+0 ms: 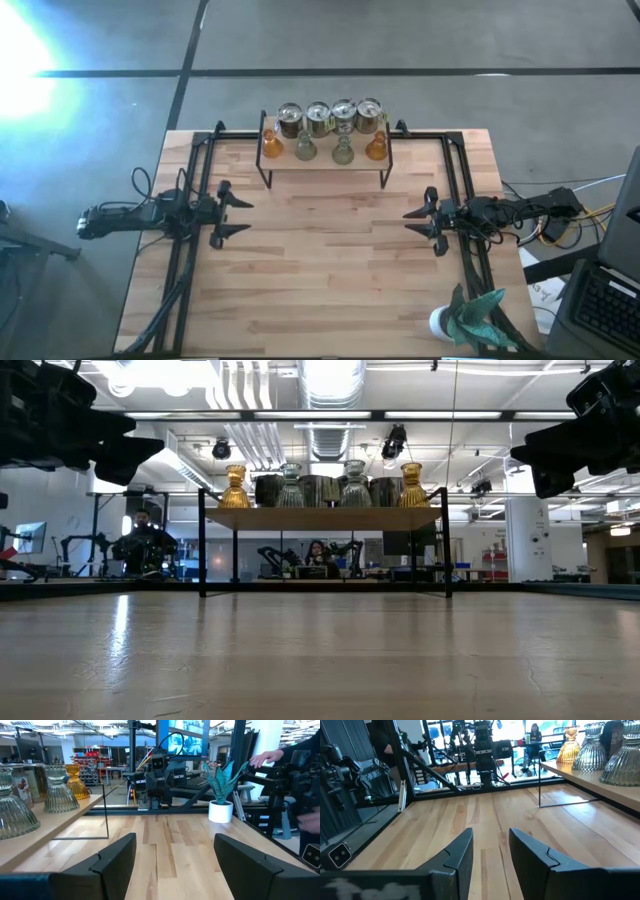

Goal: Pick & Place candle stick holders
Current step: Return to Home Position

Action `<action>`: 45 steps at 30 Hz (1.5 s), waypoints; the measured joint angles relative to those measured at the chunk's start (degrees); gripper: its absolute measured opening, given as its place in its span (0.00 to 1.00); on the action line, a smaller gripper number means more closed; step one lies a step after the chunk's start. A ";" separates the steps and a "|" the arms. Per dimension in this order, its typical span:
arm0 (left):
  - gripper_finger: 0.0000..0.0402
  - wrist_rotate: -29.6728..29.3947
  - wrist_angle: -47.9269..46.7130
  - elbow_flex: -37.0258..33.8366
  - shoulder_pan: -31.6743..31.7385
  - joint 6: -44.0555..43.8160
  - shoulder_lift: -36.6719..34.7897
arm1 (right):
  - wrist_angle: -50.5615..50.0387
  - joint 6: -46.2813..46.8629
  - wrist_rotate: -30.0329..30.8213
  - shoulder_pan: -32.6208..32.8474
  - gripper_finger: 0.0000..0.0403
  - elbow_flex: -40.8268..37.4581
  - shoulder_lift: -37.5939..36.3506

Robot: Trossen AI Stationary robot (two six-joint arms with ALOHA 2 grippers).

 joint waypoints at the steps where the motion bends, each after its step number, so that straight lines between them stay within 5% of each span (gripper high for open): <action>1: 0.68 -0.01 0.01 0.00 0.00 0.00 0.00 | 0.00 0.00 0.00 -0.01 0.29 0.00 -0.01; 9: 0.68 -0.03 0.05 0.00 -0.04 0.00 0.00 | 0.55 -5.00 -0.56 -0.05 0.32 0.00 -0.05; 17: 0.68 -0.03 0.08 0.00 -0.02 0.00 0.00 | -0.63 -11.45 -11.78 -6.48 0.35 -0.28 -0.12; 23: 0.68 -0.03 0.11 0.00 -0.02 0.02 0.00 | -0.66 -7.35 -11.89 -12.13 0.35 -0.31 -0.51; 45: 0.68 -0.03 0.09 0.00 0.00 0.00 0.00 | -0.67 -7.18 -11.88 -12.13 0.30 -0.35 3.79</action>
